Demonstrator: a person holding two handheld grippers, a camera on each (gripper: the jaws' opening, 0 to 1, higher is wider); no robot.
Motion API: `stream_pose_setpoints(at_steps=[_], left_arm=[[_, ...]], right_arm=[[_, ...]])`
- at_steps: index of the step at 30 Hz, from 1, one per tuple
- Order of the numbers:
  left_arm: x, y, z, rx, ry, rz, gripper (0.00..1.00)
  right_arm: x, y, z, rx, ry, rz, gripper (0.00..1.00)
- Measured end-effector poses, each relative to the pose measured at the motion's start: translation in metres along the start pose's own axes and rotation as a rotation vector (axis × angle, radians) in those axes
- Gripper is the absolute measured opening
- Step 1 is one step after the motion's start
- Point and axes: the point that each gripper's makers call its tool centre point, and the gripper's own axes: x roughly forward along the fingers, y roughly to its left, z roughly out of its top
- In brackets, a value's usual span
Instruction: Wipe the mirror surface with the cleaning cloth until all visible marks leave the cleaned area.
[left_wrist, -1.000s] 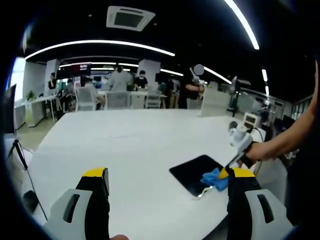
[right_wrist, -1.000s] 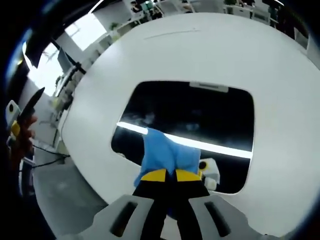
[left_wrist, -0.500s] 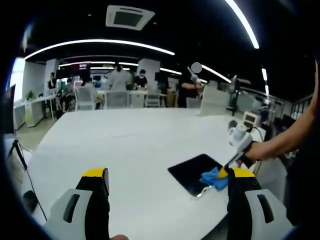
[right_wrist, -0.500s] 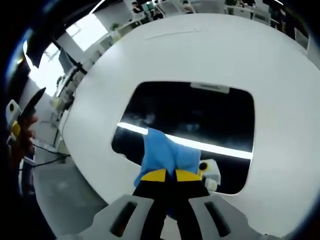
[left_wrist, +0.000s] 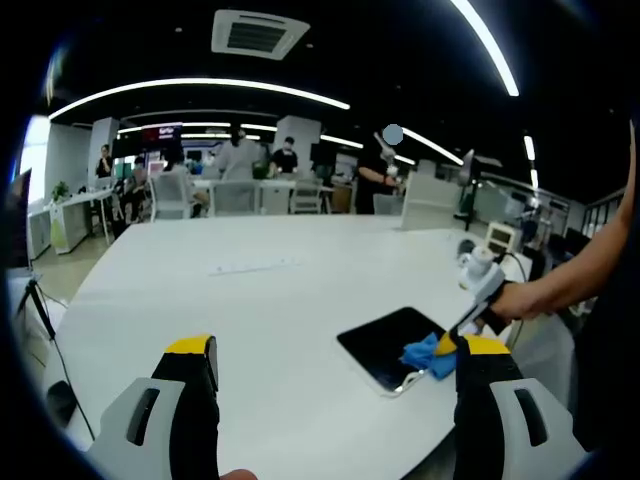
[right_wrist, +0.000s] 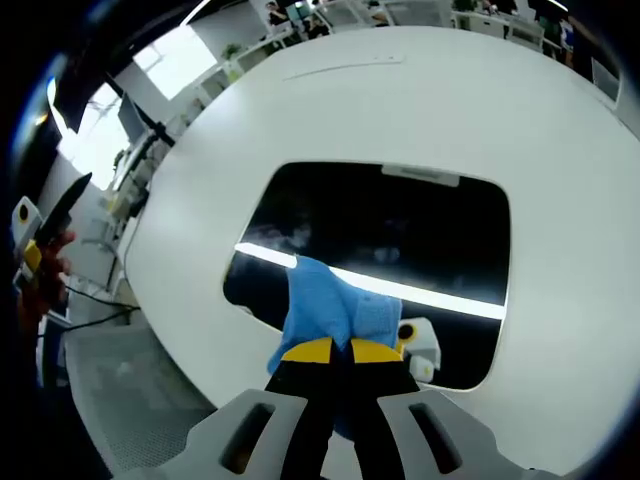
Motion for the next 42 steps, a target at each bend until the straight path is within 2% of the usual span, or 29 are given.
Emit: stream_pose_setpoints(at_steps=[9, 42], left_arm=[[-0.001, 0.002, 0.0, 0.003, 0.005, 0.003, 0.99], [0.002, 0.005, -0.006, -0.027, 0.012, 0.01, 0.99]], right_arm=[[0.001, -0.001, 0.003, -0.011, -0.005, -0.012, 0.0], [0.011, -0.014, 0.034, -0.011, -0.027, -0.036, 0.0]])
